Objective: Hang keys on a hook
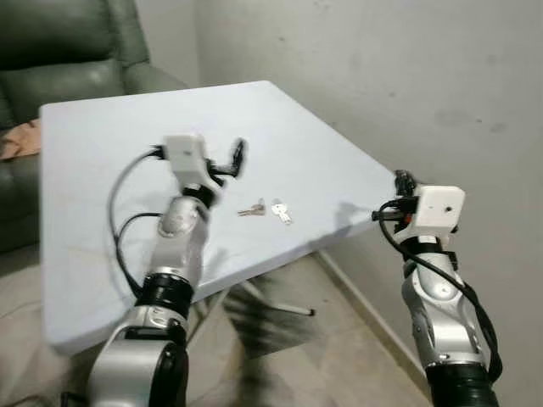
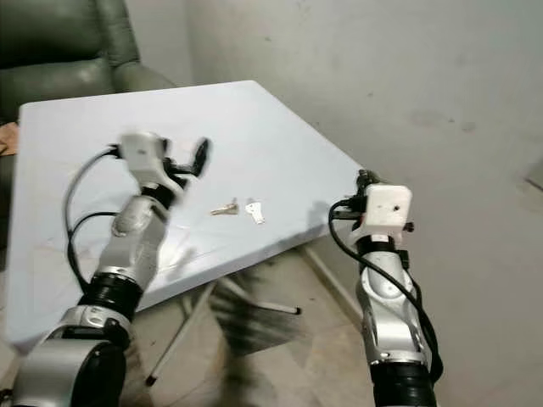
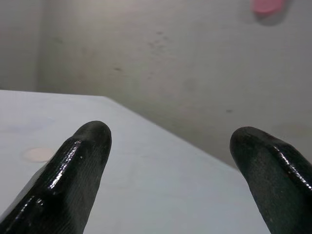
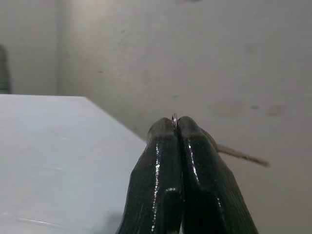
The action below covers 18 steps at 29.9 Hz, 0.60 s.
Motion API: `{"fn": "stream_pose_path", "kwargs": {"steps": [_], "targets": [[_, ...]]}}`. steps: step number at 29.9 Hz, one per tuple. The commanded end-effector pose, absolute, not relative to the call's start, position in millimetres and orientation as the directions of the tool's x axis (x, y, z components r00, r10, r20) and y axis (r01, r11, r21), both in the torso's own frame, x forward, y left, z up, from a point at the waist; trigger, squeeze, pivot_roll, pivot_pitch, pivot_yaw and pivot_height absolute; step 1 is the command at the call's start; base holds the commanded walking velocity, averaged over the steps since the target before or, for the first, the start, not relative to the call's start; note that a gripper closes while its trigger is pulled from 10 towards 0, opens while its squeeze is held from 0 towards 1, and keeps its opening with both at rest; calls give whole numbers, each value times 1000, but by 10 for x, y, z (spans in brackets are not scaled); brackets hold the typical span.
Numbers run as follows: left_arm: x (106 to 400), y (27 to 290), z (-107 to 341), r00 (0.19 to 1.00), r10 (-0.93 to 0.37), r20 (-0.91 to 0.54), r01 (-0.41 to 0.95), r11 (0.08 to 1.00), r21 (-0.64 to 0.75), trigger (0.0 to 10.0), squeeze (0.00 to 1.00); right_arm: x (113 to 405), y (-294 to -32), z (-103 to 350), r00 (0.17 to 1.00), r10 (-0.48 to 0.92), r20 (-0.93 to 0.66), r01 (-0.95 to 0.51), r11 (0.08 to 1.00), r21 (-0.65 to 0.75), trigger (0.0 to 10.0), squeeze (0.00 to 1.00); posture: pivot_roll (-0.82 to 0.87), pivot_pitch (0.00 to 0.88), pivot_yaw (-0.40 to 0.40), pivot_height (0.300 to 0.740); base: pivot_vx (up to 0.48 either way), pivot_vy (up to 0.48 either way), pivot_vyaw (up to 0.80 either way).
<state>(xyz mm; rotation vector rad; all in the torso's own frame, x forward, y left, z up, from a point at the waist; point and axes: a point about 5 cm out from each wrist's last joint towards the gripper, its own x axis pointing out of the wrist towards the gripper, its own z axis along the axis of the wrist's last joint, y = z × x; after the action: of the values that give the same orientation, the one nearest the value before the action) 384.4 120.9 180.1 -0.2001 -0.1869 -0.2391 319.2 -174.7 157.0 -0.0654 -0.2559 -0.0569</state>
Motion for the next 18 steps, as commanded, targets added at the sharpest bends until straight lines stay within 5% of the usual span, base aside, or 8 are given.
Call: {"fn": "stream_pose_path", "kwargs": {"steps": [1, 18], "targets": [[3856, 1234, 1827, 956, -213, 204, 247, 956, -160, 10000, 0, 3200, -1729, 1600, 964, -39, 263, 58, 996, -64, 10000, 0, -21, 0, -31, 732, 0, 0, -756], [3812, 1173, 1777, 946, -259, 194, 287, 948, -136, 10000, 0, 3154, -1761, 1548, 967, -56, 249, 75, 995, -68, 10000, 0, -31, 0, -22, 732, 0, 0, -750]]}}
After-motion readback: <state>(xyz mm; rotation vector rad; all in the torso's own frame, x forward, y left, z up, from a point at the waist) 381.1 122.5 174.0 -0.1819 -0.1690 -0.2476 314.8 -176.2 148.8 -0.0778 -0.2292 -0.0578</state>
